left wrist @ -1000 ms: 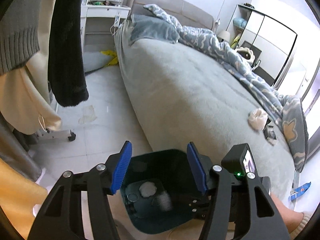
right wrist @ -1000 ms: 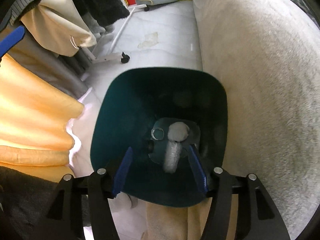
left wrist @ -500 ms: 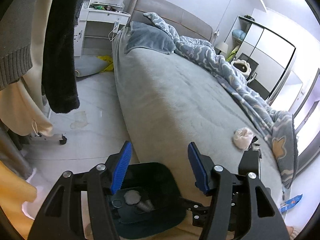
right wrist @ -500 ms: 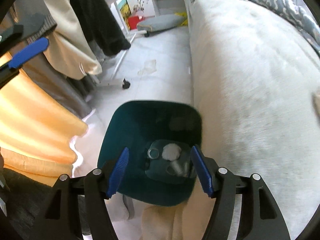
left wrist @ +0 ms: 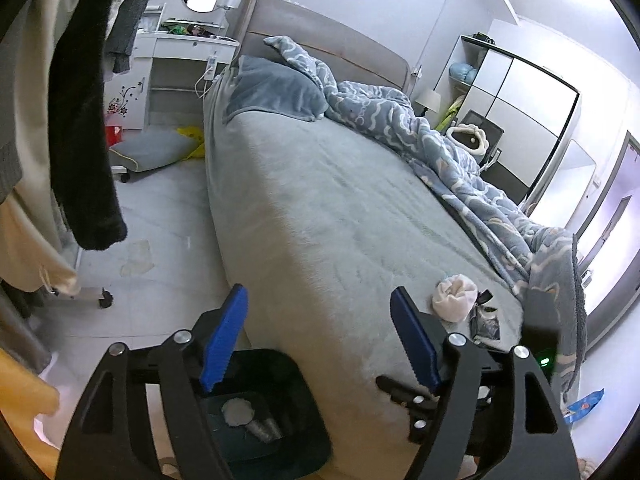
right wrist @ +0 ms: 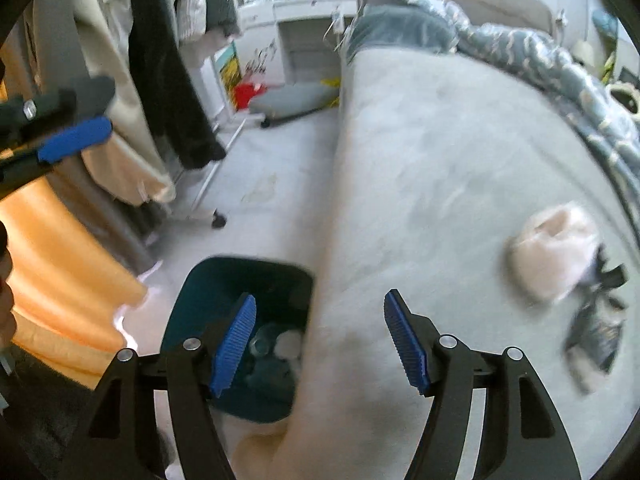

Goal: Collect trash
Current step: 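Move both tools back to the remaining trash on the bed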

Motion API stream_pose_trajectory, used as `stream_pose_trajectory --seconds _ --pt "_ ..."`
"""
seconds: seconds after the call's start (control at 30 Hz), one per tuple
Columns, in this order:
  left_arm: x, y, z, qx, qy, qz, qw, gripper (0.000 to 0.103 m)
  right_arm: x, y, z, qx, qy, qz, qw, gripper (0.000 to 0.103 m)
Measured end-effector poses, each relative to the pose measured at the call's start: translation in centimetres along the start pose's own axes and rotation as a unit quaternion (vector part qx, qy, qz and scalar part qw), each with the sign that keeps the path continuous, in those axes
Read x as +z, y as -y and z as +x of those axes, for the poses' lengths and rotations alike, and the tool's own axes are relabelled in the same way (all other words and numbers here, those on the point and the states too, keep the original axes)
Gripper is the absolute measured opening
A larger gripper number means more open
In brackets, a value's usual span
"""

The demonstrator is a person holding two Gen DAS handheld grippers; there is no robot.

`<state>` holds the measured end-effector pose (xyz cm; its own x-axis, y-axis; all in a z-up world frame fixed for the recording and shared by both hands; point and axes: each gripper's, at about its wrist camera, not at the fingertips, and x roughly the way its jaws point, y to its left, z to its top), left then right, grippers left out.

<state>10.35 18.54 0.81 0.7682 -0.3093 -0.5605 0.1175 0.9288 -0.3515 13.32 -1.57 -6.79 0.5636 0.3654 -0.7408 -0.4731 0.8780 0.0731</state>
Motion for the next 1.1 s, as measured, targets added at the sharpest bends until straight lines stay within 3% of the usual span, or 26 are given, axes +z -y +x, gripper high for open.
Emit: stream_pose_trajectory --seconds 0.17,0.63,0.9,1.1 --pt "0.4 1.8 1.3 -0.003 0.003 0.011 0.9999 0.079 0.9 3.0 -1.6 -0.006 0.032 0.016 0.999 0.071" --pt "0.9 5.1 5.3 -0.012 -0.015 0.033 0.9993 0.084 2.5 9.1 -3.8 -0.041 0.071 0.038 0.996 0.071" --pt "1.0 6.8 7.5 -0.027 -0.033 0.038 0.9983 0.087 2.3 13.9 -4.6 -0.082 0.082 0.087 0.989 0.071" --pt "0.9 8.5 9.3 -0.033 -0.045 0.046 0.9974 0.088 2.0 17.4 -4.8 -0.082 0.085 0.128 0.985 0.071"
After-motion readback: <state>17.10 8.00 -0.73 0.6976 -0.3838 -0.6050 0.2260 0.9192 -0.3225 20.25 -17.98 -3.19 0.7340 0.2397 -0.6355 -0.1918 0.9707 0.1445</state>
